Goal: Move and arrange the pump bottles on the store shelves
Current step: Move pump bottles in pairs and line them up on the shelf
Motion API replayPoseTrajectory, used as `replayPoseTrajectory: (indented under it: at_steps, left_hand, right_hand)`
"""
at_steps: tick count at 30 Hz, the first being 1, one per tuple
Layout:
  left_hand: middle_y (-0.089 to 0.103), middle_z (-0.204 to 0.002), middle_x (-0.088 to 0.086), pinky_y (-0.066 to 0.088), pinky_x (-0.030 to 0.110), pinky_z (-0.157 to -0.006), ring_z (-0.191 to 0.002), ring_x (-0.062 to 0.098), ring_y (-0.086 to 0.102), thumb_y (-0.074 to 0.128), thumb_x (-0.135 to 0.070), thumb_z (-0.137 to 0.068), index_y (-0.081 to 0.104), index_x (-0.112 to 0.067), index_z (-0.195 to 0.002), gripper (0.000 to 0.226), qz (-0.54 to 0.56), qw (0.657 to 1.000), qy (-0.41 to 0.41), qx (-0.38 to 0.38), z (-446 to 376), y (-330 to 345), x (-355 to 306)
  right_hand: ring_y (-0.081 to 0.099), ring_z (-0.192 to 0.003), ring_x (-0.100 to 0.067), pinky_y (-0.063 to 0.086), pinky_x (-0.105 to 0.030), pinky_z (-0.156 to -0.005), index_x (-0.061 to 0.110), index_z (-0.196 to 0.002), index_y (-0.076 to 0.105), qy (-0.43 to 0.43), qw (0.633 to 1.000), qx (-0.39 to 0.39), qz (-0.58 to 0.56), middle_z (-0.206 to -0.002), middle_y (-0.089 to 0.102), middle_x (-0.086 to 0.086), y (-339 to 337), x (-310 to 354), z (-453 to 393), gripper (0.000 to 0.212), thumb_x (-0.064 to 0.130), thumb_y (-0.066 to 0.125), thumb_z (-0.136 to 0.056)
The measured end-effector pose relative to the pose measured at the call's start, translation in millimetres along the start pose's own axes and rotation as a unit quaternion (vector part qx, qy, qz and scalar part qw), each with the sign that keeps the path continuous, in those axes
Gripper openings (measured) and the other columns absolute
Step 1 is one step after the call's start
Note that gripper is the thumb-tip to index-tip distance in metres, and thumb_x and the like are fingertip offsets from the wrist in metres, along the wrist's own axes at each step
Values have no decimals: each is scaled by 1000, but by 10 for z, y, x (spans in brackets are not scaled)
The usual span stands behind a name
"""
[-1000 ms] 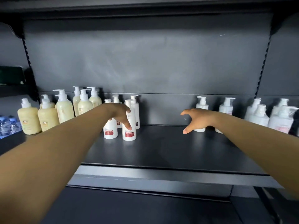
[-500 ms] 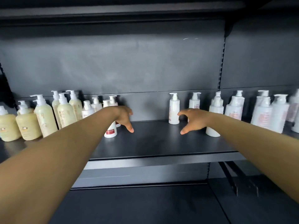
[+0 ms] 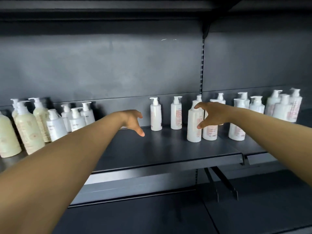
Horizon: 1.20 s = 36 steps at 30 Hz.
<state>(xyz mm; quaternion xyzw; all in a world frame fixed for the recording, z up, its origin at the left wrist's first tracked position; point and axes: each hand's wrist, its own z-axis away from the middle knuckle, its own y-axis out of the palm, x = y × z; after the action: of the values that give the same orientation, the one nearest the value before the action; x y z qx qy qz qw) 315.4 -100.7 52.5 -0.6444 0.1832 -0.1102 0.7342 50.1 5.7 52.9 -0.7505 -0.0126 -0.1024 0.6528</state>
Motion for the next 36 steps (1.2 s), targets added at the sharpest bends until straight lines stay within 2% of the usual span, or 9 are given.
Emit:
replayPoseTrajectory:
  at_steps: [6,9,16,19,21,23,25,31,36]
  left_hand:
    - [34,-149,-3,31,33,-111,-135,20,37,74,-42,-75,25,-25,-147,88,50,998,2,-27,-460,5,-624]
    - [36,-148,-1,31,30,-109,-134,20,39,73,-39,-77,25,-24,-147,87,104,994,5,-36,-675,76,-935]
    - [37,-148,6,34,25,-104,-133,19,42,76,-28,-77,25,-19,-148,88,252,967,4,-38,-1111,365,-1409]
    - [41,-144,5,36,24,-101,-129,19,45,77,-25,-76,29,-20,-147,86,322,945,13,-46,-1241,489,-1524]
    - [49,-139,2,44,28,-96,-118,17,53,78,-23,-74,34,-22,-144,83,361,931,19,-47,-1336,573,-1575]
    - [56,-131,-1,46,27,-86,-110,15,57,78,-21,-75,40,-23,-140,76,394,918,31,-41,-1386,645,-1621]
    - [60,-125,-3,47,29,-90,-114,14,57,77,-19,-76,47,-24,-133,65,422,905,37,-32,-1428,709,-1660]
    - [64,-115,-6,46,35,-99,-111,14,59,74,-14,-79,55,-26,-119,46,477,878,42,-32,-1471,827,-1708]
    - [65,-115,-6,46,33,-99,-111,13,59,74,-13,-78,56,-27,-118,46,490,870,49,-32,-1494,833,-1708]
  right_hand:
    - [43,-130,-23,36,-30,-102,22,-144,33,-29,999,-26,-5,-146,42,-2,-215,-676,-300,82,31,77,-76]
    - [45,-128,-22,37,-32,-105,21,-143,36,-52,998,-33,-29,-145,43,-2,-272,-996,-485,81,28,79,-74]
    - [37,-135,-23,32,-30,-104,19,-147,26,-70,989,-23,-126,-149,36,-6,-102,-1484,-855,90,22,80,-74]
    - [42,-131,-25,37,-32,-101,23,-149,19,-46,962,-12,-269,-147,38,-9,92,-1561,-959,96,16,80,-74]
    - [49,-120,-24,41,-31,-95,25,-149,16,-28,937,-9,-349,-139,43,-9,234,-1592,-1001,99,13,79,-74]
    - [53,-107,-18,43,-29,-89,24,-147,21,-10,914,-2,-405,-126,50,-3,356,-1614,-1028,94,10,79,-74]
    - [57,-102,-15,46,-30,-86,21,-141,32,-5,893,22,-449,-120,56,-3,456,-1639,-1054,82,6,77,-75]
    - [61,-103,-15,50,-30,-81,18,-136,43,-14,867,56,-495,-115,63,-3,585,-1711,-1107,70,5,76,-76]
    - [61,-109,-17,50,-36,-91,21,-136,44,-21,864,64,-499,-118,64,-1,627,-1718,-1138,68,7,76,-77]
